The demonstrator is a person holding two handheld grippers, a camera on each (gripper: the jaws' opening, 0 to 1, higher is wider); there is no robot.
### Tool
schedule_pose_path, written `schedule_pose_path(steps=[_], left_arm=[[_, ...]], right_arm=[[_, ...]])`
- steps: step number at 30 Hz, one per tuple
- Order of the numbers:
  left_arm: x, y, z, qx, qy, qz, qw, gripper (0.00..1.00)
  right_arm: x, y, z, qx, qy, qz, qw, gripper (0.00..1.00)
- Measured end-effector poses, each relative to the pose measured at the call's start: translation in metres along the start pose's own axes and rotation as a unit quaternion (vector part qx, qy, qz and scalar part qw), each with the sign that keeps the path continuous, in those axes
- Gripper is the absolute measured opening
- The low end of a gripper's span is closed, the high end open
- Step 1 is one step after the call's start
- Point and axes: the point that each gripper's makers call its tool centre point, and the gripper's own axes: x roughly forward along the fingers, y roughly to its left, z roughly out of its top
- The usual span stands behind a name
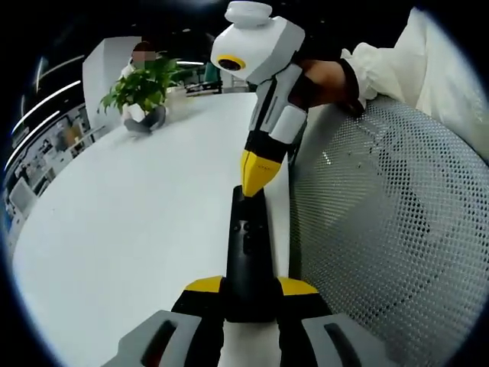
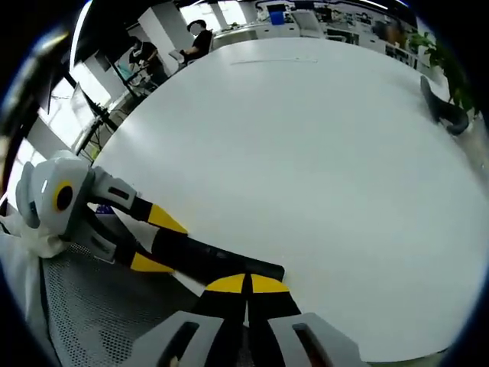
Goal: Press the specified remote control buttons in sequence, fully releasing each button before pressing the next.
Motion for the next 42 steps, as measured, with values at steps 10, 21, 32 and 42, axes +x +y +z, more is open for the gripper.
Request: schedule_pose_path(steps=[10, 21, 32, 42], left_arm=[[0.0000, -0.0021, 0.0005, 0.009, -0.001, -0.003, 1.0000, 0.25], [0.0000, -0.0018, 0.0007, 0.006, 0.000, -0.003, 1.0000, 0.25], [-0.0049, -0.0005, -0.0040, 0.002, 0.008, -0.006, 1.0000, 0.25], [-0.0034, -0.0003, -0.0025, 0.002, 0.007, -0.004, 1.0000, 0.25]], right_arm=[[0.0017, 0.0078, 0.0003, 0.007, -0.002, 0.024, 0.9997, 0.00], [0.0039, 0.0070, -0.0014, -0.033, 0.005, 0.003, 0.9994, 0.00], [0.0038, 0.0059, -0.0006, -0.025, 0.003, 0.006, 0.9997, 0.00], [0.0025, 0.0038, -0.0005, 0.003, 0.002, 0.019, 0.9998, 0.00]])
